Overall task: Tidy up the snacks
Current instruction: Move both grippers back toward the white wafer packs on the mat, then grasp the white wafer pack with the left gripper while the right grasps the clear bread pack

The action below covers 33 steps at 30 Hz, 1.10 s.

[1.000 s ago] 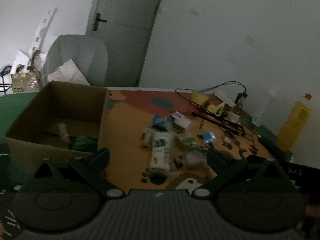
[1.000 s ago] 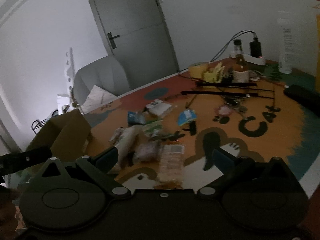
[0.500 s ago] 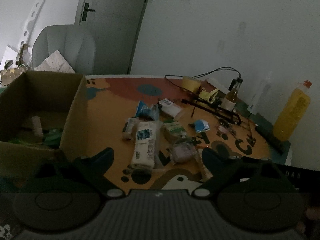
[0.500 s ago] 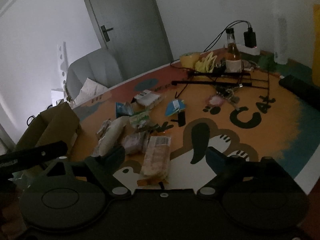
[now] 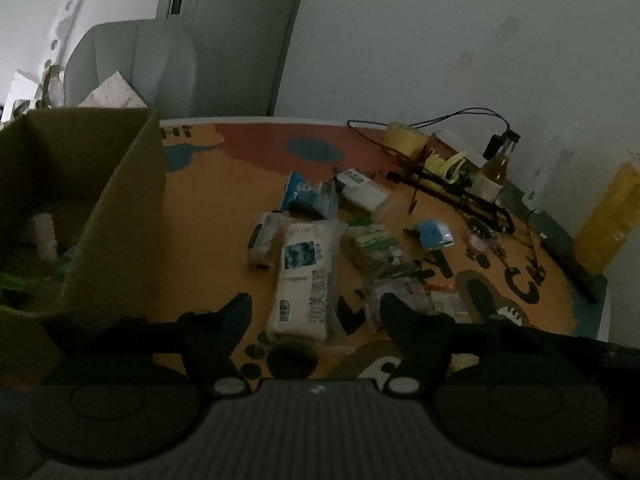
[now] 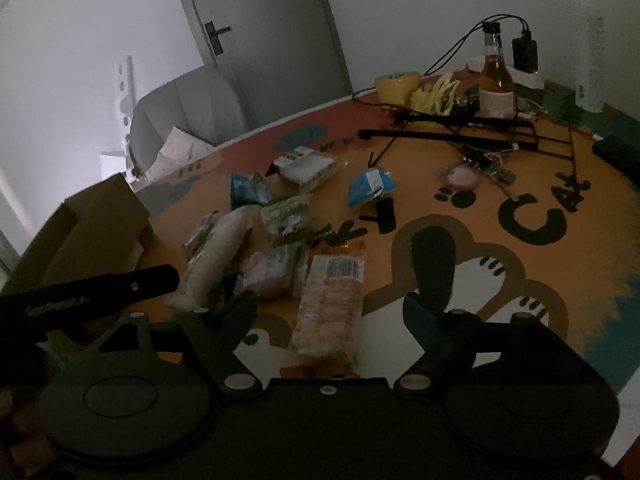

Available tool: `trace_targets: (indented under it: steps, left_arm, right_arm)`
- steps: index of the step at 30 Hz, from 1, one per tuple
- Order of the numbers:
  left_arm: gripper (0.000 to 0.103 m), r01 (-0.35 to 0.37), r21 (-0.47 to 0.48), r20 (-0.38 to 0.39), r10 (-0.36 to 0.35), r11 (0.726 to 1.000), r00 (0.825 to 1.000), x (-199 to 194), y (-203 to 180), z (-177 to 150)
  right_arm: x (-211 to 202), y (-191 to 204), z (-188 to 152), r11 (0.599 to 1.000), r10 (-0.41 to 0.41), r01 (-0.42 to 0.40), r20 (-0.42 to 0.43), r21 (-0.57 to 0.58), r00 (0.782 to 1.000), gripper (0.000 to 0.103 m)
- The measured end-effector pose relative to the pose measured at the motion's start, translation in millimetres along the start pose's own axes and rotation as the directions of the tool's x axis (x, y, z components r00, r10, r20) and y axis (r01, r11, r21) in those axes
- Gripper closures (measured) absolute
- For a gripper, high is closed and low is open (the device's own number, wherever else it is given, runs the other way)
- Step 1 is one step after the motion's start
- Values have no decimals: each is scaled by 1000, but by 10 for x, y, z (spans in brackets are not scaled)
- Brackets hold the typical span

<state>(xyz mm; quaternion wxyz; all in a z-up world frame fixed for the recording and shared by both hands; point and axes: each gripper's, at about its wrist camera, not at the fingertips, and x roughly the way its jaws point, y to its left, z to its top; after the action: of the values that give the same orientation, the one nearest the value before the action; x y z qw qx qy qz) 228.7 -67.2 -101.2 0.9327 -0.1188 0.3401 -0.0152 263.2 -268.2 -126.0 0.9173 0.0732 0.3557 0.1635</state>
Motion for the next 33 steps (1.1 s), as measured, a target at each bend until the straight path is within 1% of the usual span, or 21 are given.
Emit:
trace_targets:
  steps: [4,8,11,13,14,15,16,17,20,21,22,23,24,25,26,29,33]
  left_arm:
    - [36,-9,-5,-14,9,1000,1000,109,20,-1]
    - [40,-11,-12,-22,11,1000,1000,206,47,2]
    - [42,-18,-16,-38,17,1000,999,307,71,-1]
    - [42,-23,-19,-47,22,1000,999,369,79,-4]
    - [45,-33,-17,-55,32,999,998,401,81,-9]
    - [50,-33,-18,-63,32,999,998,424,88,-15]
    - [52,-27,-24,-70,25,999,997,441,97,-20]
    - [55,-33,-22,-64,31,999,997,437,96,-29]
    - [58,-40,-12,-63,39,999,997,426,87,-45]
    - [61,-40,-10,-64,39,999,997,415,85,-47]
    - [62,-40,-10,-64,39,999,997,404,83,-48]
    - [64,-39,-9,-62,38,999,997,386,83,-51]
    - [65,-37,-9,-61,36,999,997,374,84,-49]
    - [65,-35,-8,-60,34,999,998,354,86,-52]
    - [66,-34,-7,-59,33,999,998,342,89,-54]
    - [69,-28,-6,-56,28,1000,998,300,90,-62]
    - [71,-13,-15,-46,13,1000,999,225,92,-72]
  right_arm:
    - [77,14,4,1000,-5,5,-12,-8,1000,25]
    - [150,30,9,1000,-23,23,-16,-21,1000,27]
    - [208,32,20,998,-51,50,-15,-33,999,27]
    - [243,28,20,998,-49,49,-27,-29,998,29]
    - [254,36,17,998,-48,47,-30,-33,998,30]
    - [261,48,15,998,-47,46,-30,-40,998,30]
    - [265,68,7,998,-47,45,-31,-52,998,30]
    - [268,87,1,997,-48,46,-33,-62,998,31]
    - [289,123,-17,996,-46,42,-44,-82,998,34]
    - [298,135,-26,995,-48,43,-51,-90,998,38]
    - [308,142,-38,994,-52,46,-58,-101,997,44]
    - [314,142,-42,993,-59,52,-60,-108,996,47]
    - [305,146,-51,991,-71,65,-53,-120,996,54]
    - [302,148,-53,989,-80,73,-52,-127,995,64]
    - [297,142,-52,988,-85,77,-51,-132,995,68]
    - [260,111,-46,991,-67,60,-51,-117,996,70]
    - [166,113,-20,993,-59,57,-14,-105,998,70]
